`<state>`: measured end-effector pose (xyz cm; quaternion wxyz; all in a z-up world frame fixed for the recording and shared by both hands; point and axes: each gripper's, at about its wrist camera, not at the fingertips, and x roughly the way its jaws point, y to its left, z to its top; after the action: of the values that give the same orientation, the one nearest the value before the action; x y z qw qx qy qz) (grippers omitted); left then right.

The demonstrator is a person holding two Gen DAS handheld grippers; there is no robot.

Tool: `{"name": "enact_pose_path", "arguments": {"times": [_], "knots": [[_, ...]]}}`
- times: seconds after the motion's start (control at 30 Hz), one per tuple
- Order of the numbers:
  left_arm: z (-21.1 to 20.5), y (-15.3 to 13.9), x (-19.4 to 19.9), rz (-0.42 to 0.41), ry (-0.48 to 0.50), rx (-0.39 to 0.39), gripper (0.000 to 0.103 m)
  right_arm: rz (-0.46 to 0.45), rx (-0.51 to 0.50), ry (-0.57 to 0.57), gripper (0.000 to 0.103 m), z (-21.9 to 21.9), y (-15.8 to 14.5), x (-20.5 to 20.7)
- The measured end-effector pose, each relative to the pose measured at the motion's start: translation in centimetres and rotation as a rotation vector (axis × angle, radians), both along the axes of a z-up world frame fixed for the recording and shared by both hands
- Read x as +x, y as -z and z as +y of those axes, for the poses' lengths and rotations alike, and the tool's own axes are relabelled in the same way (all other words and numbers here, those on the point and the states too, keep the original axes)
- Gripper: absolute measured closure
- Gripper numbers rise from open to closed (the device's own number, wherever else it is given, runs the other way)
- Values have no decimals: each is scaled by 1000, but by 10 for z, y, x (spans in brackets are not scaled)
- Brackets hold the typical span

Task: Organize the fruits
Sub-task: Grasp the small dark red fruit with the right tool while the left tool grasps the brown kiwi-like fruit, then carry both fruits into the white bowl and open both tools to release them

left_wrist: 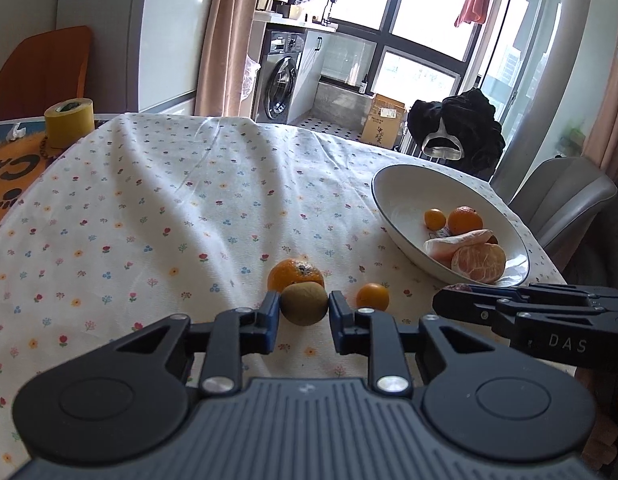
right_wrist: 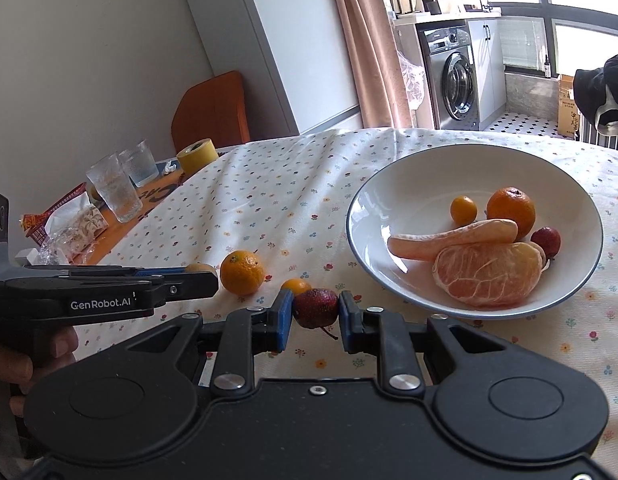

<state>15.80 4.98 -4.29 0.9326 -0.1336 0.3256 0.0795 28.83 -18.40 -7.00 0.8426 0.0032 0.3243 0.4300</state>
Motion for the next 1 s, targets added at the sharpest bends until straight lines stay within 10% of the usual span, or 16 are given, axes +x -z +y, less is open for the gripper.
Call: {"name": "enact_pose_path", "arguments": {"times": [1.0], "knots": [[-42,-46,65,-72,103,60,78,-121,39,151,80,-21,-39,48]]}}
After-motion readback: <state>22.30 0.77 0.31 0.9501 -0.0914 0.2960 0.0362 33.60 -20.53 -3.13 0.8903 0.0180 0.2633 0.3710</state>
